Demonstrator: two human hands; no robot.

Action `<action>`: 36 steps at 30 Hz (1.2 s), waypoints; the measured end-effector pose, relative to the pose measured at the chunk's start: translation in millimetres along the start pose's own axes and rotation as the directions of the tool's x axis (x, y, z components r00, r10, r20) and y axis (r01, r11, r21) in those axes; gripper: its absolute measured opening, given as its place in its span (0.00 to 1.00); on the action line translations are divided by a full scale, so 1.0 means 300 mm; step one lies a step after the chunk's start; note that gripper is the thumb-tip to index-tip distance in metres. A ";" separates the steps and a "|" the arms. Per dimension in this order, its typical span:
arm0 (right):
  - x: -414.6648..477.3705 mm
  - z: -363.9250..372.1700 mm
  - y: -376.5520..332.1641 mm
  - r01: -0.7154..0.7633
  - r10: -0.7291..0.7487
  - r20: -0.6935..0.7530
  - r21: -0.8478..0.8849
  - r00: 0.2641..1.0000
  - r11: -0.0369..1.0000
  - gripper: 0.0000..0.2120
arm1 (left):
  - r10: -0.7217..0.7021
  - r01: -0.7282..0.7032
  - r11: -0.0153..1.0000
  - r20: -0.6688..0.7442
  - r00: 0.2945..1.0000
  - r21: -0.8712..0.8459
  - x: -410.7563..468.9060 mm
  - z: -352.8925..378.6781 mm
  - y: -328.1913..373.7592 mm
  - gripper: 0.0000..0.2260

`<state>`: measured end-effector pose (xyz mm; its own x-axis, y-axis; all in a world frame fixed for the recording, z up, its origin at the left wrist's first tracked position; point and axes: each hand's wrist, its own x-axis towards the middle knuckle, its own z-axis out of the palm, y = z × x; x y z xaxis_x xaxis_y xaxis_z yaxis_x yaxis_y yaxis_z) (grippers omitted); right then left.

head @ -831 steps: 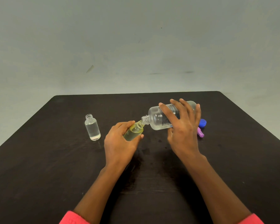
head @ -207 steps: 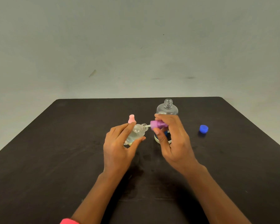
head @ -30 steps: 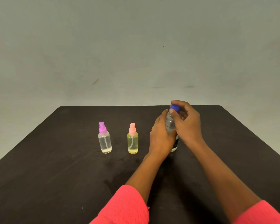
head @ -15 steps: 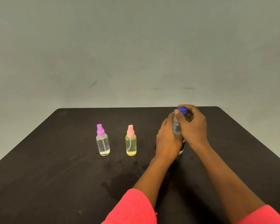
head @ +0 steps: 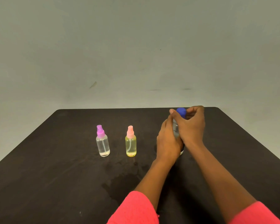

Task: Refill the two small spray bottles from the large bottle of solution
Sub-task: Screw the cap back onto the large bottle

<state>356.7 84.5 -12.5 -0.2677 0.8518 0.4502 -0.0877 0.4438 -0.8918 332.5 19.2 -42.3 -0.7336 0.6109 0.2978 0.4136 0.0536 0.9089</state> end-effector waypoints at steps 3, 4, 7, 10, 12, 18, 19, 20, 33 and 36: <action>-0.003 0.005 0.005 0.025 -0.025 0.066 0.009 0.997 1.000 0.22 | -0.004 0.003 1.000 -0.008 1.000 -0.014 0.005 -0.001 -0.002 0.19; -0.004 -0.001 0.015 0.040 -0.044 0.103 0.042 0.994 0.998 0.19 | 0.002 -0.002 1.000 -0.007 1.000 -0.008 0.008 0.001 -0.005 0.20; -0.012 -0.029 0.031 0.044 -0.066 0.164 0.137 0.984 0.990 0.12 | 0.021 -0.020 0.999 -0.011 1.000 0.035 0.011 0.005 -0.016 0.26; -0.008 -0.032 0.034 0.049 -0.059 0.100 0.101 0.993 0.994 0.10 | 0.041 -0.040 0.998 -0.009 0.999 0.044 0.013 0.005 -0.020 0.27; -0.005 -0.018 0.030 0.014 -0.016 0.027 0.083 1.000 0.996 0.14 | 0.037 -0.037 0.998 -0.008 0.999 0.043 0.013 0.004 -0.014 0.26; -0.009 0.003 0.022 0.017 -0.017 -0.016 0.004 1.000 1.000 0.22 | 0.033 -0.032 0.998 -0.022 0.999 0.046 0.014 -0.001 -0.007 0.22; -0.011 0.000 0.019 0.009 -0.009 -0.007 0.011 1.000 1.000 0.24 | 0.038 -0.037 0.998 -0.027 0.999 0.042 0.014 0.001 -0.008 0.22; -0.013 -0.003 0.017 0.001 -0.001 0.003 0.016 1.000 1.000 0.25 | 0.042 -0.041 0.998 -0.030 0.999 0.039 0.016 0.002 -0.011 0.22; -0.195 -0.033 0.004 0.412 -0.413 -0.185 -0.047 0.892 0.910 0.20 | 0.175 -0.176 0.974 0.018 0.984 0.142 -0.073 -0.107 0.033 0.23; -0.239 -0.025 -0.017 0.495 -0.490 -0.142 -0.002 0.860 0.869 0.20 | 0.345 -0.321 0.925 -0.097 0.934 0.203 -0.109 -0.207 0.017 0.17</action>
<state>383.5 23.3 -40.0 -0.0505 0.5545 0.8306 -0.2069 0.8078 -0.5519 324.9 -49.6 -29.2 -0.5949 0.5118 0.6198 0.7272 0.0140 0.6863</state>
